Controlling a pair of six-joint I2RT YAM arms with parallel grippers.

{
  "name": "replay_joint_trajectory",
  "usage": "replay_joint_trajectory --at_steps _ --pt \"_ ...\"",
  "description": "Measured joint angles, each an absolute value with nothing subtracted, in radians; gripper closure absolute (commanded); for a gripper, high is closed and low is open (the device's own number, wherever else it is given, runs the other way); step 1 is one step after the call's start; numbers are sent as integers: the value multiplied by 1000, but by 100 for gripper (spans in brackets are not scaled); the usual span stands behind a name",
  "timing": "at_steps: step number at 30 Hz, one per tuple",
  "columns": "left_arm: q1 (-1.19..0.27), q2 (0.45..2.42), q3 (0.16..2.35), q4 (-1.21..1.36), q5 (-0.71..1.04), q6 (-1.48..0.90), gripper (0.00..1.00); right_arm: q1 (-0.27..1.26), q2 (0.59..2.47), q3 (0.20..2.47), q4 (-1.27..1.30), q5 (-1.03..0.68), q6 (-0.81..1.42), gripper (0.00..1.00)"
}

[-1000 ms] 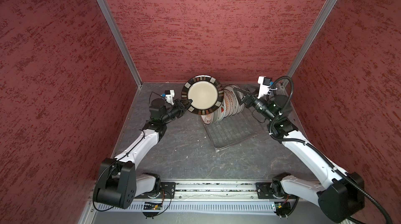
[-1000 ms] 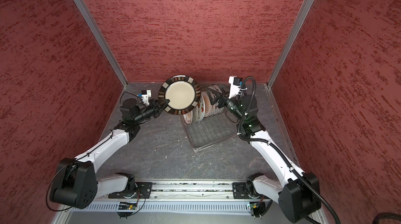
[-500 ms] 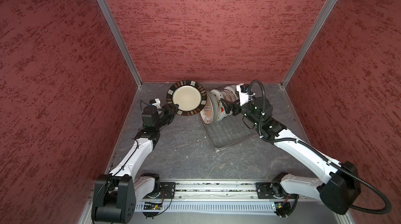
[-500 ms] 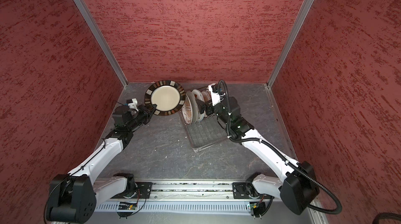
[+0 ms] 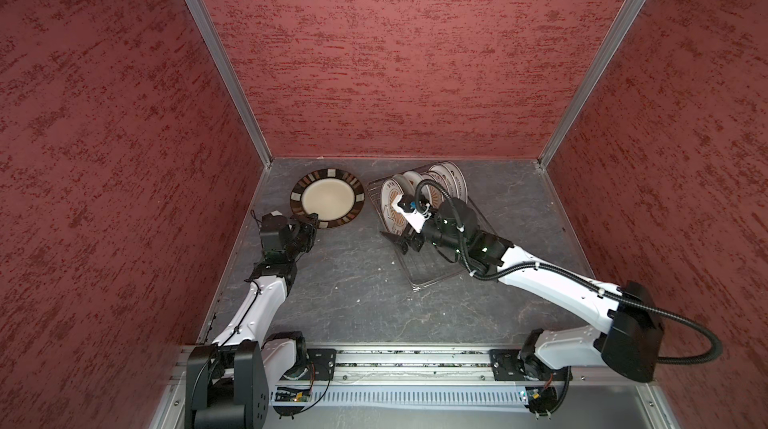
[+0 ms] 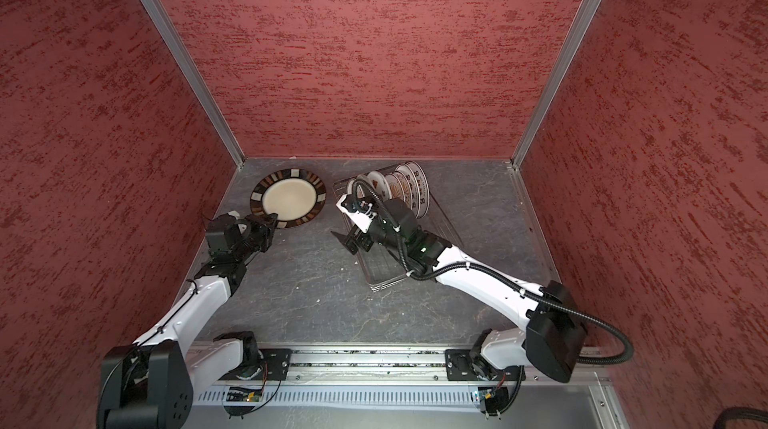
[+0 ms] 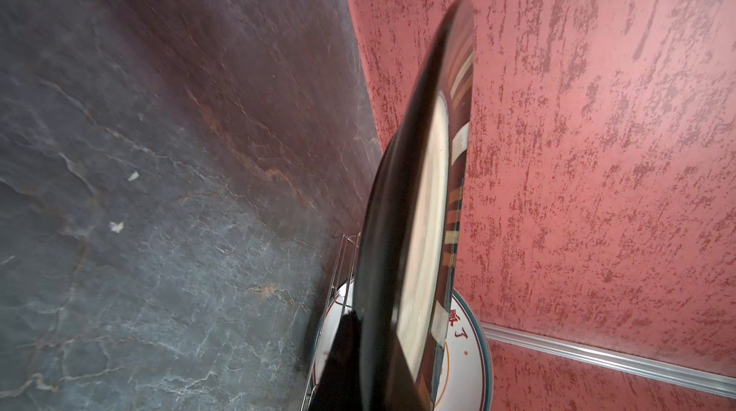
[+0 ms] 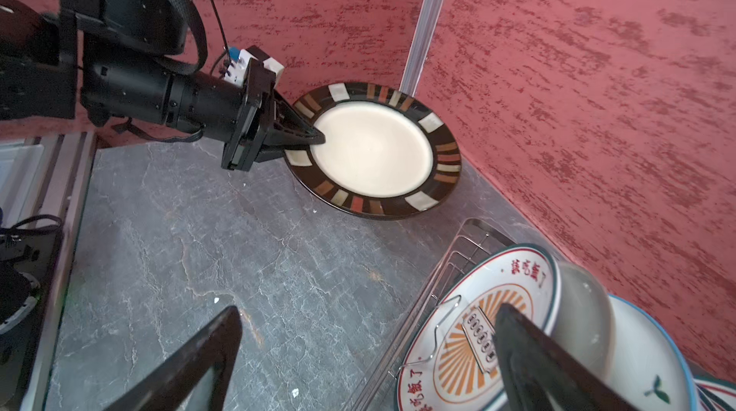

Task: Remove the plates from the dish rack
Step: 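Lower the plate onto the table with left gripper while right returns to rack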

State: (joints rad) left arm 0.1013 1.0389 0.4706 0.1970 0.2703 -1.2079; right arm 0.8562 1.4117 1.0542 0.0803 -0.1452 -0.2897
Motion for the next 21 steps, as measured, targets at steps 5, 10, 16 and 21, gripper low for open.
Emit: replay_joint_trajectory --at_steps 5,10,16,21 --pt "129 1054 452 196 242 -1211 100 862 1525 1103 91 -144 -311 1" --pt "141 1094 435 188 196 -1213 100 863 1649 1222 60 -137 -270 2" --pt "146 1153 434 193 154 -1204 100 863 1736 1336 4 -146 -215 3" --pt "149 1241 437 201 123 -1188 100 870 1791 1383 -41 -148 -196 5"
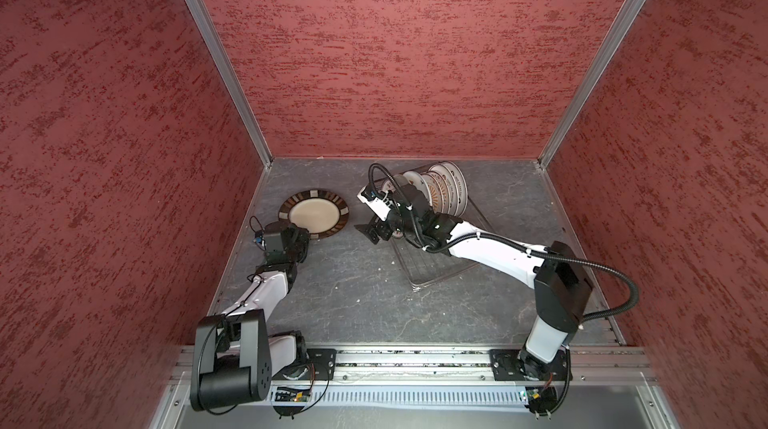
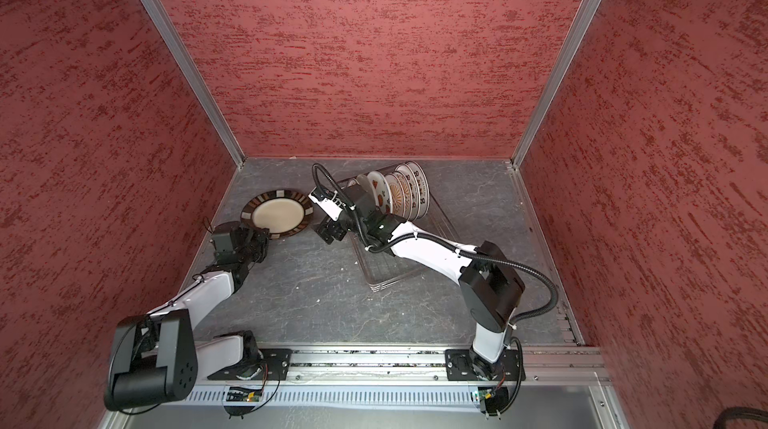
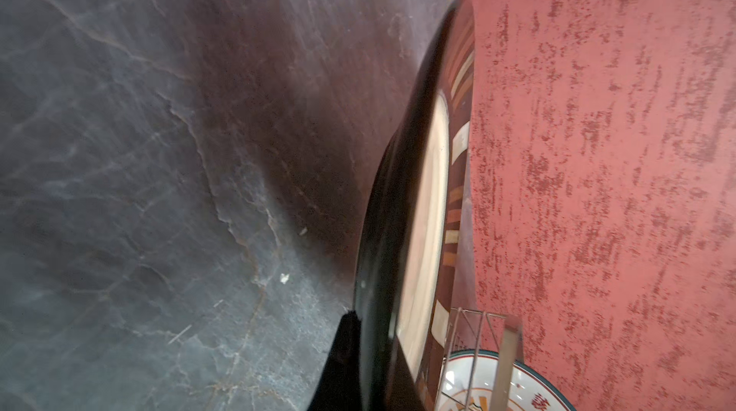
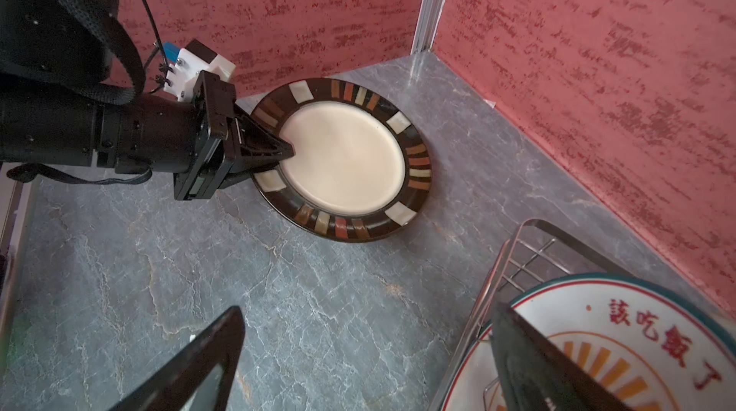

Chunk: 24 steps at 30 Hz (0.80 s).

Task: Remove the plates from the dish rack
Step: 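Lower the plate onto the table with left gripper while right returns to rack, then hold the plate flat on the table with the left gripper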

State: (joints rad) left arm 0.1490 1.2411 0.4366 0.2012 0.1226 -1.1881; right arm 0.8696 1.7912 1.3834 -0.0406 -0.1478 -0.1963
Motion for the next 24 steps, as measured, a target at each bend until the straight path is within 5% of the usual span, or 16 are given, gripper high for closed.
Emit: replay_joint_trajectory --at_steps 20,24 --pt "135 1524 574 292 32 -1172 100 871 1855 1418 -158 -257 -217 7" --pt "133 1568 590 333 14 -1193 92 871 1861 1419 -159 -260 -217 7"
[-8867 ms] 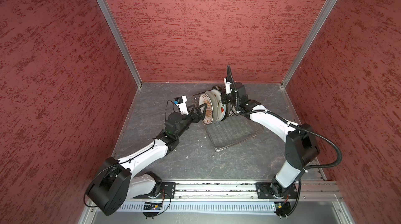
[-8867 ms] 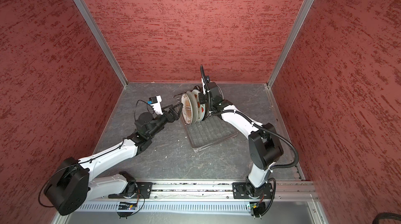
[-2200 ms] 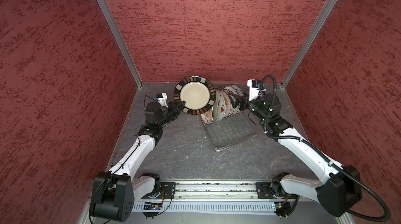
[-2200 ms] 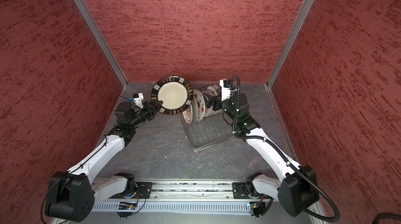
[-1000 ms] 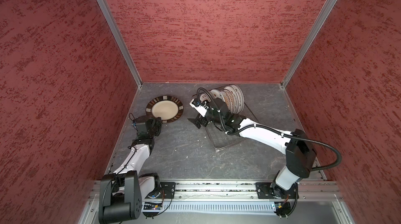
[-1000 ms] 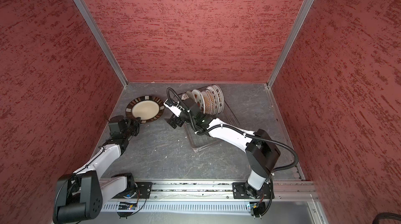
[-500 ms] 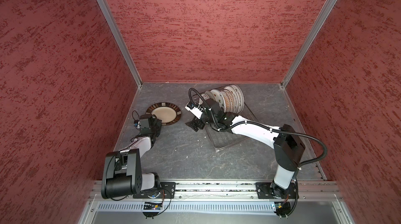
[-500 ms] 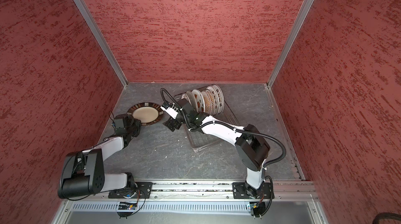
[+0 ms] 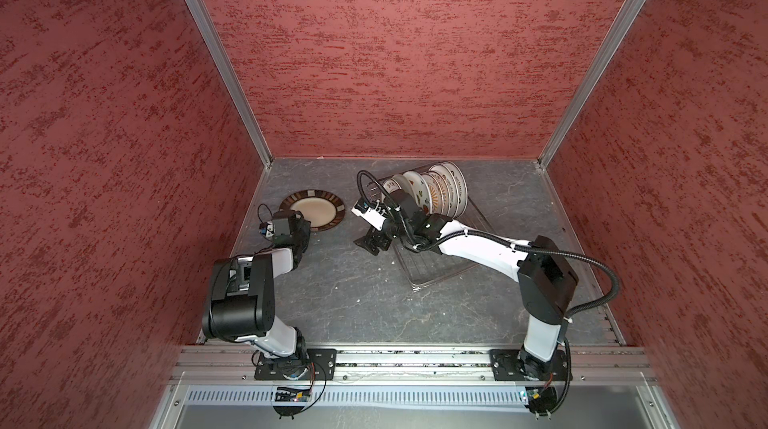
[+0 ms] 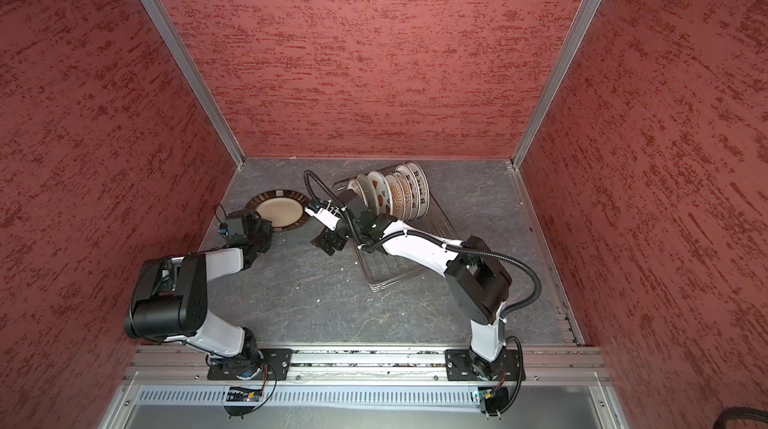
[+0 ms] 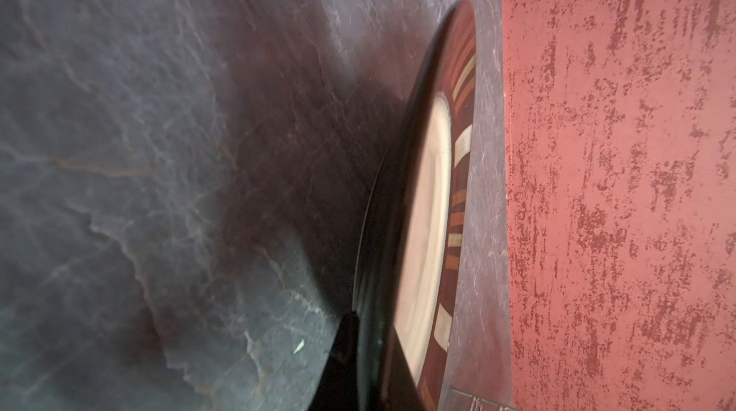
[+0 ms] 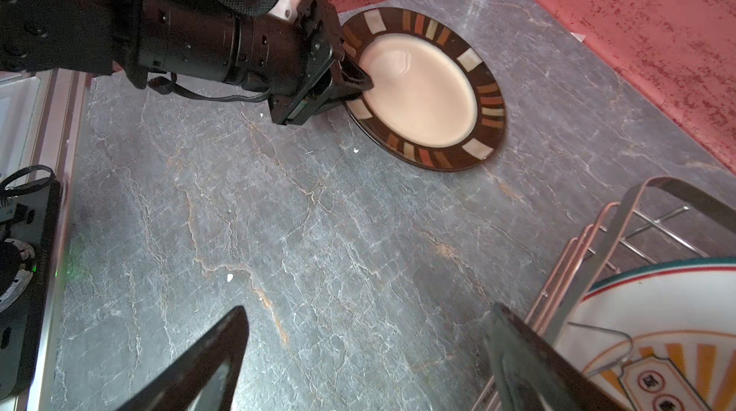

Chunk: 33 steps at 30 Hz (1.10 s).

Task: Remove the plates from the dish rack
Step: 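Hold the plate flat on the table with the left gripper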

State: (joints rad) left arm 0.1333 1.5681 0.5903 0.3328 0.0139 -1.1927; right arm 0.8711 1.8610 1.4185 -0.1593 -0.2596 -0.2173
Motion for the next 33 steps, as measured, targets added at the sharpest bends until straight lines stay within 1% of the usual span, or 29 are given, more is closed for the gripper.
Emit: replay_joint_trajectory --at_steps 4,7,16,21,24,30,33 --pt "133 1614 619 360 3 -1208 84 871 1861 1419 -162 -274 -217 7" --pt "133 1634 627 368 -24 -1212 80 871 1861 1419 -162 -303 -216 6" --pt "134 1696 636 368 -51 -1215 76 871 1861 1419 -161 -330 -216 5" --pt "134 1702 647 368 -53 -1216 65 871 1861 1419 -161 -330 -216 3" --pt "134 1702 649 368 -55 -1215 64 871 1861 1419 -161 -330 -216 3" --pt "134 1702 649 365 -73 -1215 52 871 1861 1419 -152 -329 -215 1" --pt "134 1700 649 366 -79 -1210 49 871 1861 1418 -141 -324 -204 1"
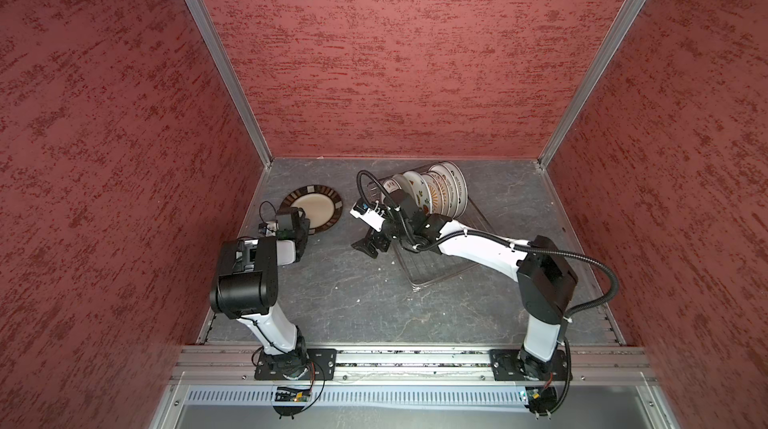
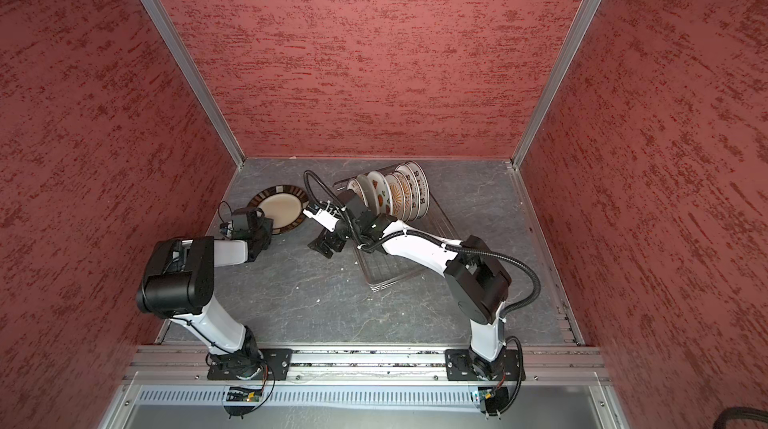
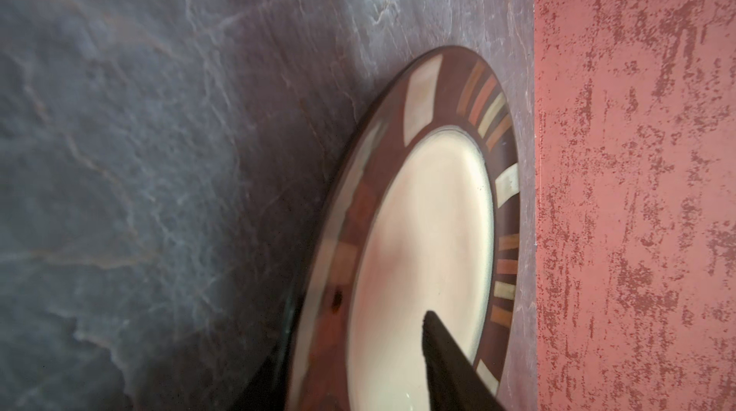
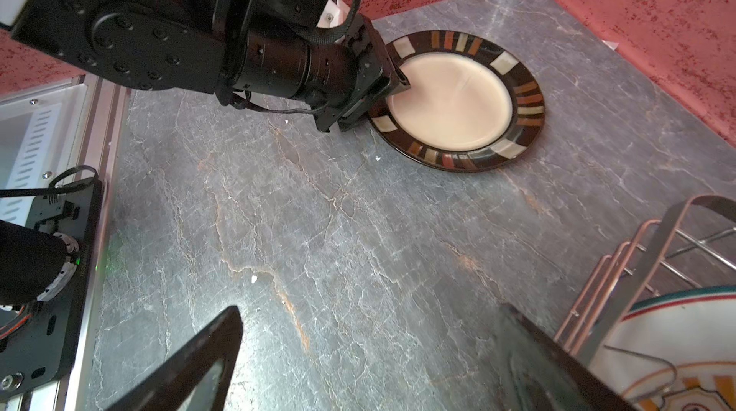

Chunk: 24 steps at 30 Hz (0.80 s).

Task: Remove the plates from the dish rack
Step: 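Hold the plate flat on the table with the left gripper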

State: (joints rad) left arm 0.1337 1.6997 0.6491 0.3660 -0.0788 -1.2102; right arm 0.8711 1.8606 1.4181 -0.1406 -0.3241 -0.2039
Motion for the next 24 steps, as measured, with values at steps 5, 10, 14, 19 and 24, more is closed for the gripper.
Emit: replay_joint_trajectory --at_steps 5,10,14,19,24 --pt "132 1674 646 350 -105 -1189 38 871 1852 1410 -108 -310 -185 1" --pt "131 1649 628 352 -122 -1165 28 871 1803 1338 -54 -321 -176 1" --pt "129 1635 613 363 -133 -1152 18 871 1780 1326 -38 -322 -171 1" --pt "129 1581 573 368 -139 -1141 13 873 1716 1251 40 -303 -143 1" --pt "130 1499 540 364 -137 -1117 10 874 1589 1103 167 -286 -89 1"
